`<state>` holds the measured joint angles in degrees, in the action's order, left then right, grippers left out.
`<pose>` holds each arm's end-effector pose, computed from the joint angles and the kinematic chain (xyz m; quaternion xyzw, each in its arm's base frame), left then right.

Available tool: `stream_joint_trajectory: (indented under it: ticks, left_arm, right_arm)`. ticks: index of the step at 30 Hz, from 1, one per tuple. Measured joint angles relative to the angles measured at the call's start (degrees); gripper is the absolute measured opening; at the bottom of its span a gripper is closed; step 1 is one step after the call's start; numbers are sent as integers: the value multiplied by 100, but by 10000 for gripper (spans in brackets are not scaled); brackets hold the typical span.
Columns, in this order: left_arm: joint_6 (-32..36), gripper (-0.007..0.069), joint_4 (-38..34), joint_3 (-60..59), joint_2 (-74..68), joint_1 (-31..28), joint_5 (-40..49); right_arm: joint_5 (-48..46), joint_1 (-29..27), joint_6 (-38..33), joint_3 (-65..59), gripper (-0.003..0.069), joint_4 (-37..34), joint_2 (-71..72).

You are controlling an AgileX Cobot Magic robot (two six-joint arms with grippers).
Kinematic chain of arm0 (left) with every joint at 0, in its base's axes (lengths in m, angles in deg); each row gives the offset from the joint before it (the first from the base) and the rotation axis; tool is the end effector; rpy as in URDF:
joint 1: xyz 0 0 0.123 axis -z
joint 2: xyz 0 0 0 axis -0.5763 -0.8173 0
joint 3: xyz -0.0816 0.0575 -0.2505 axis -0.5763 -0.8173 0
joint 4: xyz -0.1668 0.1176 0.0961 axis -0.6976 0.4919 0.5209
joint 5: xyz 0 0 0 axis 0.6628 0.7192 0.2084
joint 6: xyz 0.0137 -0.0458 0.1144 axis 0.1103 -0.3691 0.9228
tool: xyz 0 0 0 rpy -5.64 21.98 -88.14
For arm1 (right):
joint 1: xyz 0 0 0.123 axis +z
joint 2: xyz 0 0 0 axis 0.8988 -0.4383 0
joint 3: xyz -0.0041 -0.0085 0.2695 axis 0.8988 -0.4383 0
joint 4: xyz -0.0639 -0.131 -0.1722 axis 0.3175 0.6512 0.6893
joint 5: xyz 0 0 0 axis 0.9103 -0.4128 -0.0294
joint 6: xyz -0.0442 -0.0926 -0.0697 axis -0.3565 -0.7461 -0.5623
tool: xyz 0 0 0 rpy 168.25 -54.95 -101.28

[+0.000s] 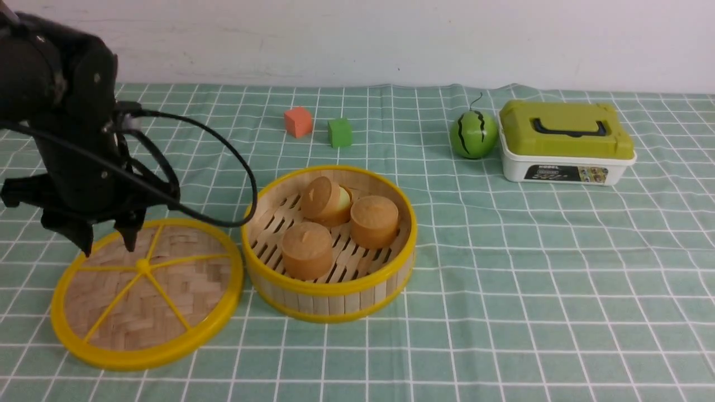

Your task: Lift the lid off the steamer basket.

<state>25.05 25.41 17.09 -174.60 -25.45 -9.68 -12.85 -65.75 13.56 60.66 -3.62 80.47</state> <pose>0.3296 -0.0339 0.2527 -0.0738 0.9857 0.0595 0.1390 0.0725 -0.0012 0.1635 0.0707 0.8034 0.0391 0.5899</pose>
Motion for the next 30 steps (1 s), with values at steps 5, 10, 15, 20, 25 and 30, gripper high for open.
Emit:
stream_joint_trajectory:
  ticks: [5, 10, 15, 20, 25, 30]
  left_arm:
    - [782, -13, -837, -172, 1050, 0, 194]
    - [1327, -13, -1939, -1611, 3011, 0, -300]
    - [1966, -13, -3369, -3683, 4940, 0, -2064]
    - [2815, -13, -4843, -5555, 7122, 0, -3415]
    - [3035, -13, -5081, -6074, 8325, 0, -4051]
    - [3037, -13, -5119, -6090, 8764, 0, -4158]
  right_arm:
    - [0, 0, 0, 0, 241, 0, 0]
    - [0, 0, 0, 0, 241, 0, 0]
    - [0, 0, 0, 0, 241, 0, 0]
    - [0, 0, 0, 0, 241, 0, 0]
    - [0, 0, 0, 0, 241, 0, 0]
    - [0, 0, 0, 0, 241, 0, 0]
